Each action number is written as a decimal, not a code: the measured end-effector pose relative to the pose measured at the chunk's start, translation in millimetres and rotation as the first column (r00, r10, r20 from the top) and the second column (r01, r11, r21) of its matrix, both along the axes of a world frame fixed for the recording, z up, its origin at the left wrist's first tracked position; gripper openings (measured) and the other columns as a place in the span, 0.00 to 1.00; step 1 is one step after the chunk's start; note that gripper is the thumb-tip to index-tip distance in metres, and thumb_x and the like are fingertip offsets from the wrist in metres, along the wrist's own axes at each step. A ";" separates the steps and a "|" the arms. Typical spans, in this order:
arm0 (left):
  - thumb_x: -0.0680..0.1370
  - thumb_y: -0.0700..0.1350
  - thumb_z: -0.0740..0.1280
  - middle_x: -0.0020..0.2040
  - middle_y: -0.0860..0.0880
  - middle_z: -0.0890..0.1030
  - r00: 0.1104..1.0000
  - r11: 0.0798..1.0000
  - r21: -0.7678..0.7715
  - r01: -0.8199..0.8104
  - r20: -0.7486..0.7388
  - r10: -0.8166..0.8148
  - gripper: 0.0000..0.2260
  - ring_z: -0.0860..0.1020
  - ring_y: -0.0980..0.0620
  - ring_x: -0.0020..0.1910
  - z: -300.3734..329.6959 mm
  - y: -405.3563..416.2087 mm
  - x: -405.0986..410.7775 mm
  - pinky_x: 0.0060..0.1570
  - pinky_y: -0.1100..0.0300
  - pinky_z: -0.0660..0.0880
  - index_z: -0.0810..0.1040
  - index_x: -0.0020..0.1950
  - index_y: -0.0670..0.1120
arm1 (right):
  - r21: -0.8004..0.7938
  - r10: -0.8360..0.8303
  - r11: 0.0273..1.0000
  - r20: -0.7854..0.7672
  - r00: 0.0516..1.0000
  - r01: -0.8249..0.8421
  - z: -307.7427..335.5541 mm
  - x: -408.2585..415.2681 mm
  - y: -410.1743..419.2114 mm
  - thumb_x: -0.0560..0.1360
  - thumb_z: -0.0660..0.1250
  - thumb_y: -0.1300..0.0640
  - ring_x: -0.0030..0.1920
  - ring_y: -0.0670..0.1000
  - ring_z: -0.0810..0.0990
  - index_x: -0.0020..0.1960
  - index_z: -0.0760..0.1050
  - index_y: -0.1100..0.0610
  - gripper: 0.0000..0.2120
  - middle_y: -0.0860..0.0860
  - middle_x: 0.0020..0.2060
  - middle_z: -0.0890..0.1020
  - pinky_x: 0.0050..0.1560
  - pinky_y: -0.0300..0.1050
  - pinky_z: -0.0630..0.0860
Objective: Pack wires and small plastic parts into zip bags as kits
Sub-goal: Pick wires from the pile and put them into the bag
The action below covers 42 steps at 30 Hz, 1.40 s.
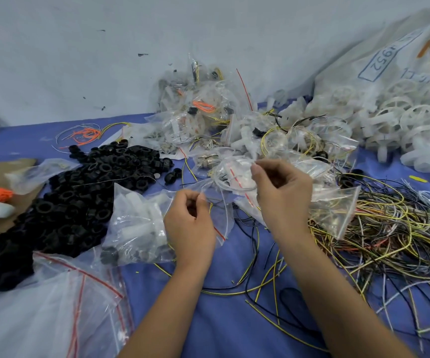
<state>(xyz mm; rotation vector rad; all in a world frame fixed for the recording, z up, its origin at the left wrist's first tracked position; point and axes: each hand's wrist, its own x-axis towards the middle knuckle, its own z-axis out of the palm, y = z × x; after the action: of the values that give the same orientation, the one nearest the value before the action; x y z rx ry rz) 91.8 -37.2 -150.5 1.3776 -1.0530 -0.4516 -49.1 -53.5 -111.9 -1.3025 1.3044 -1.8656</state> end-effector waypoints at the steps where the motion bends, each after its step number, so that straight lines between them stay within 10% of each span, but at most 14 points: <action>1: 0.81 0.42 0.67 0.35 0.53 0.80 1.000 1.000 -0.010 -0.008 -0.020 0.008 0.09 0.78 0.52 0.36 0.0 0.1 0.8 0.41 0.53 0.76 0.76 0.41 0.50 | 0.008 0.010 1.000 -0.025 1.000 -0.010 -1.3 2.4 1.3 0.76 0.73 0.61 0.29 0.47 0.76 0.43 0.84 0.53 0.05 0.47 0.31 0.82 0.34 0.43 0.72; 9: 0.81 0.42 0.66 0.32 0.59 0.78 0.991 0.998 -0.037 -0.046 -0.126 0.041 0.12 0.75 0.56 0.31 0.1 -2.5 3.5 0.37 0.54 0.73 0.73 0.40 0.54 | -0.103 0.475 0.825 0.658 0.584 -0.555 8.6 6.0 10.1 0.72 0.70 0.61 0.26 0.42 0.69 0.42 0.84 0.59 0.04 0.52 0.33 0.79 0.22 0.31 0.64; 15: 0.81 0.41 0.66 0.34 0.51 0.78 0.991 0.997 -0.048 -0.063 -0.125 0.057 0.11 0.76 0.49 0.33 -0.7 -2.8 4.2 0.39 0.47 0.76 0.74 0.41 0.52 | 0.114 0.213 0.962 0.251 0.944 -0.247 -5.5 12.1 5.4 0.76 0.73 0.64 0.24 0.47 0.70 0.41 0.83 0.58 0.05 0.52 0.29 0.80 0.24 0.38 0.67; 23: 0.82 0.43 0.66 0.33 0.54 0.77 0.994 0.997 -0.062 -0.046 -0.101 0.039 0.10 0.76 0.51 0.33 -0.9 -0.5 4.0 0.39 0.47 0.76 0.74 0.41 0.52 | 0.152 -0.093 0.983 -0.086 0.992 0.105 -15.2 8.4 3.6 0.74 0.73 0.58 0.30 0.55 0.81 0.39 0.82 0.52 0.05 0.50 0.31 0.83 0.35 0.53 0.81; 42: 0.80 0.41 0.66 0.40 0.56 0.77 0.964 0.946 -0.309 0.098 0.264 -0.013 0.04 0.76 0.58 0.41 5.8 15.0 -7.0 0.42 0.70 0.68 0.76 0.46 0.47 | 0.289 0.415 0.886 -0.142 0.899 -0.363 -23.8 36.5 16.1 0.76 0.71 0.58 0.26 0.47 0.80 0.41 0.83 0.57 0.06 0.52 0.30 0.84 0.28 0.40 0.72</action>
<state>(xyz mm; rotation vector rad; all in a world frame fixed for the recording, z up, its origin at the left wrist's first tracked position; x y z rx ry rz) 84.8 -22.3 -144.7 1.1357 -1.3190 -0.1313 -12.6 -37.4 -135.7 -1.5086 1.2194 -1.2705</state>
